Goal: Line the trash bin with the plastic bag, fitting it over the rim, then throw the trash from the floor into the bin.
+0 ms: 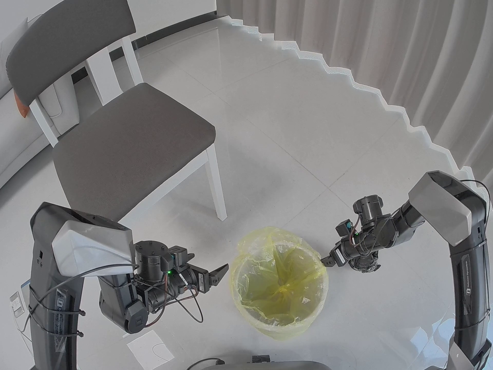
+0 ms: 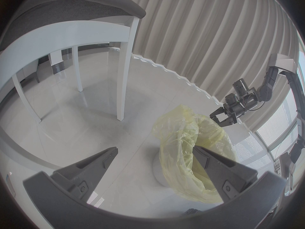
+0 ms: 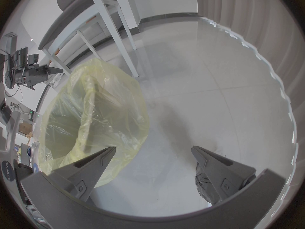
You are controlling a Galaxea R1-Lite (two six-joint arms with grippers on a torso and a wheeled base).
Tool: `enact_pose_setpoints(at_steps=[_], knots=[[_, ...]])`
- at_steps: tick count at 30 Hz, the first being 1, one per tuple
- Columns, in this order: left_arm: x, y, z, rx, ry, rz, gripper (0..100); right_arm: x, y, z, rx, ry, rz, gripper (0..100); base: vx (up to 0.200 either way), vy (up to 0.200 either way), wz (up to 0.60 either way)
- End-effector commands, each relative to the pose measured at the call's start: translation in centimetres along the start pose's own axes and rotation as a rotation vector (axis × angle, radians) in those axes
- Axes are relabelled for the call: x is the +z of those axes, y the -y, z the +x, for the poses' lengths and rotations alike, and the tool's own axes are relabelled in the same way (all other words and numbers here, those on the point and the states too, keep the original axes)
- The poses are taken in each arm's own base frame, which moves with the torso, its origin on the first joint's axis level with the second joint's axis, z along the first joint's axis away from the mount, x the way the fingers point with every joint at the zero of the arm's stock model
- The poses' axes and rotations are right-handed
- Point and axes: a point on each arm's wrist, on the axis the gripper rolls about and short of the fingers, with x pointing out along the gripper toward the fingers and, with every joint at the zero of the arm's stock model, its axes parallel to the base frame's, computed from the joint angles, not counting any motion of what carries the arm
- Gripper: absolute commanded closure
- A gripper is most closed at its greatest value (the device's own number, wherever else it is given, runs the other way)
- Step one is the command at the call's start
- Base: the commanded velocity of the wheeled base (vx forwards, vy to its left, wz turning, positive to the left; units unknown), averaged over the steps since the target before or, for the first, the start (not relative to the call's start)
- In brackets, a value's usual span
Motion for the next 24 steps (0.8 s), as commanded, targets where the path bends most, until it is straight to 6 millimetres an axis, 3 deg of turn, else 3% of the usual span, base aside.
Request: enact_pose_setpoints(at_steps=[1,5,6,17,24], knots=[[0.0,0.1,0.2,-0.001,0.003,-0.002,0,0.3,-0.3,1.9,0.020,-0.013,-0.012,0,0.000,0.000,0.00],[0.0,0.1,0.2,-0.001,0.002,-0.003,0,-0.6,-0.3,1.3,0.025,-0.033,-0.002,0,0.000,0.000,0.00],[0.0,0.0,0.2,0.000,0.002,-0.005,0,-0.6,0.1,-0.4,0.012,-0.019,0.007,0,0.000,0.000,0.00],[-0.1,-0.2,0.3,-0.003,0.012,-0.045,0,-1.5,0.7,-8.1,-0.065,0.054,0.058,0,0.000,0.000,0.00],[0.3,0.0,1.7,-0.021,0.048,-0.038,0,-2.6,0.4,-9.8,-0.049,0.101,0.114,0,0.000,0.000,0.00]])
